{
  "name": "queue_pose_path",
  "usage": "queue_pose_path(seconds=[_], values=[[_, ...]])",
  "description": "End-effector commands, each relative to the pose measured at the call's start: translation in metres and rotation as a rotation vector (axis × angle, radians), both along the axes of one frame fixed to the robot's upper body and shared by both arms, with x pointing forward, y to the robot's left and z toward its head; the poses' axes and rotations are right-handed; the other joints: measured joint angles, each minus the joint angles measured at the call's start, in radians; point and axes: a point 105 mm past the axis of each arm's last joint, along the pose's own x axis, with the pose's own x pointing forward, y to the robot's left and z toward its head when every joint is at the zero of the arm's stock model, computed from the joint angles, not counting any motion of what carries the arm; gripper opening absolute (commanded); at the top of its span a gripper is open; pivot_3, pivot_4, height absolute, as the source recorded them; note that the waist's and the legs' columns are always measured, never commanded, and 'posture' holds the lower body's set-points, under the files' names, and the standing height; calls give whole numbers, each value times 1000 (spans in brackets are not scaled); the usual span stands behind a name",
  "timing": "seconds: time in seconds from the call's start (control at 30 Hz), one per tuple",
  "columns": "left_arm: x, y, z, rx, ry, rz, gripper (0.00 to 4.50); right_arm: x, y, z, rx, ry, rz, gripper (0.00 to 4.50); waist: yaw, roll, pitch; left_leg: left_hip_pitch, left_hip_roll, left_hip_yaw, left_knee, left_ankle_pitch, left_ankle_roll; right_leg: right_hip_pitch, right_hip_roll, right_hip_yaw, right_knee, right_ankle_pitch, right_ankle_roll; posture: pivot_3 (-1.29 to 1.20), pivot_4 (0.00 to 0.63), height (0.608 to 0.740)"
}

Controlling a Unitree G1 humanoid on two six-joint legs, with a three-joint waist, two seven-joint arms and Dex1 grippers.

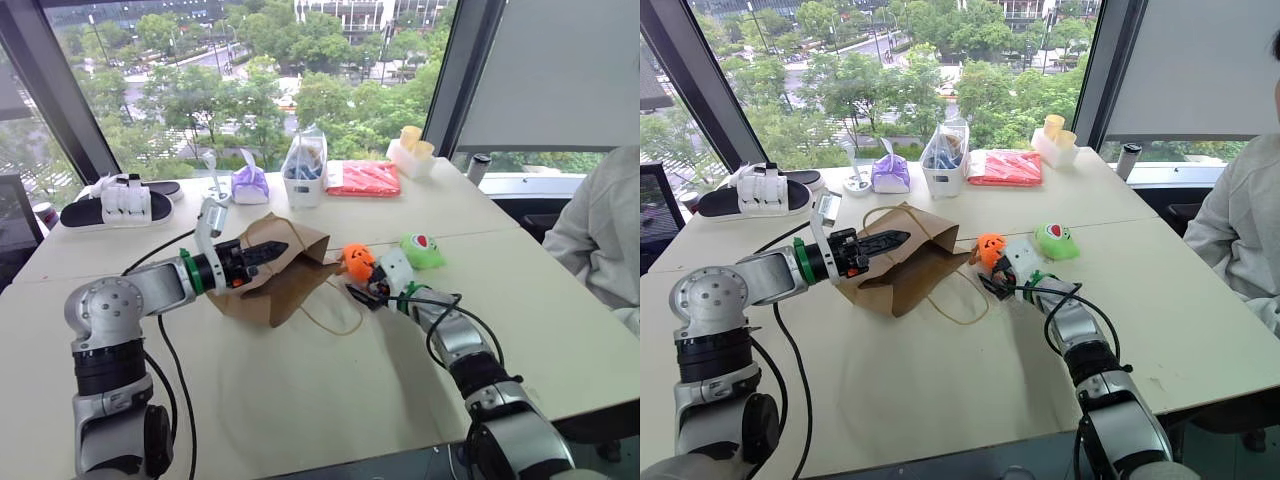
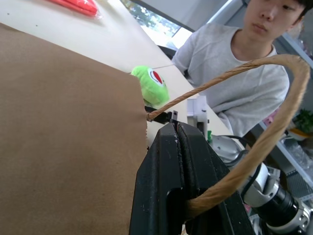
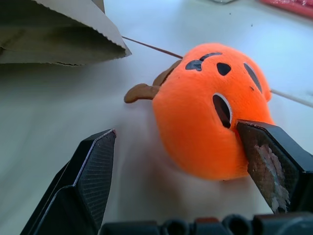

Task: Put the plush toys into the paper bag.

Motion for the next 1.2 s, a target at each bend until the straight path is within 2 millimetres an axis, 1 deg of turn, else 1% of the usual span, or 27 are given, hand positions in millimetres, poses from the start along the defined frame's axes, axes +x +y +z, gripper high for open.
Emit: queue_pose_path(seconds=[0.03, 0.1, 0.17, 0.3, 0.33, 0.4, 0.5, 0.53, 0.6, 0.67, 0.73, 0.8, 0.83, 0.9, 0.97, 1.07, 1.2], values=[[-2, 0, 9, -1, -45, -6, 0, 14, 1, 8, -121, -97, -31, 3987, -1, 0, 0, 0, 0, 0, 0, 0, 0, 0, 0, 0, 0, 0, 0, 0, 150, 740], [-2, 0, 9, 0, -45, -8, 0, 17, 2, 9, -151, -124, -27, 3464, -1, 0, 0, 0, 0, 0, 0, 0, 0, 0, 0, 0, 0, 0, 0, 0, 150, 740], [-1, 0, 9, 0, -47, -10, 0, 18, 3, 10, -144, -134, -23, 2516, -1, 0, 0, 0, 0, 0, 0, 0, 0, 0, 0, 0, 0, 0, -1, 0, 150, 740], [-1, 0, 9, 0, -48, -10, 0, 19, 2, 12, -144, -157, -25, 416, -2, 0, 0, 0, 0, 1, 0, 0, 0, 0, 0, 0, 0, 0, -1, 0, 150, 740], [-1, 0, 8, 0, -48, -10, 0, 19, 1, 13, -144, -162, -29, 31, -2, 0, 0, 0, 0, 1, 0, 0, 0, 0, 0, 0, 0, 0, -1, 0, 150, 740], [-1, 0, 8, -1, -49, -11, 0, 21, -6, 20, -151, -206, -60, 31, -2, 0, 0, 0, 1, 1, 0, 0, 0, 0, 0, 0, 0, 0, -1, 0, 150, 740], [0, -1, 8, -3, -50, -15, 0, 21, -29, 52, -134, -355, -132, 31, 0, 0, 0, 0, 1, 1, 0, 0, 0, 0, 0, 0, 0, 0, -1, 0, 150, 740], [0, -1, 8, -3, -51, -17, 0, 17, -32, 61, -115, -394, -126, 31, 2, 0, 0, 0, 0, 1, 0, 0, 0, -1, 0, 0, 0, 0, -1, 0, 150, 740], [1, -2, 9, -4, -53, -22, 0, 1, -32, 79, -78, -466, -73, 31, 4, 0, 0, -1, 0, 0, 0, 0, 0, -1, 0, 0, 0, 0, -1, 0, 150, 740], [3, -2, 10, -6, -54, -28, 0, -25, -22, 89, -78, -525, 49, 31, 3, 0, 0, -1, 0, 0, -1, 0, 0, -1, 0, 0, -1, 0, -1, 0, 150, 740], [3, -3, 11, -7, -55, -35, 0, -49, -11, 89, -134, -552, 167, 31, 0, -1, 0, -1, 0, -1, -1, 0, 0, -1, 1, 0, -1, 0, 0, 0, 150, 740], [4, -5, 11, -6, -56, -47, 0, -68, -1, 83, -164, -540, 248, 31, -2, -1, 0, 0, 1, 0, -1, 0, 0, -1, 1, 0, 0, 0, 0, 0, 150, 740], [4, -6, 11, -5, -56, -53, 0, -74, 2, 81, -168, -529, 272, 31, -1, -1, 0, 0, 1, 2, -1, 0, 0, -1, 1, 0, 0, 0, 0, 0, 150, 740], [5, -10, 14, -13, -57, -71, 0, -87, 19, 76, -184, -532, 333, 31, 0, -1, 0, 1, 2, 5, 0, 0, 0, 0, 1, 0, 0, 0, 0, 0, 150, 740], [5, -12, 18, -22, -64, -85, 0, -92, 34, 77, -200, -557, 368, 31, 0, -1, 0, 2, 4, 7, 1, 0, 0, 0, 2, 1, 0, 1, -1, 0, 150, 740], [6, -14, 25, -33, -78, -95, 0, -93, 48, 73, -231, -555, 419, 31, 3, -1, 0, 2, 5, 8, 1, 0, 0, 0, 3, 1, 0, 1, -2, 0, 150, 740], [2, -18, 35, -39, -98, -119, 0, -93, 61, 64, -285, -538, 490, 31, 9, -1, -1, 1, 5, 8, 1, 0, 0, -1, 3, 1, 0, 2, -2, 0, 150, 740]])
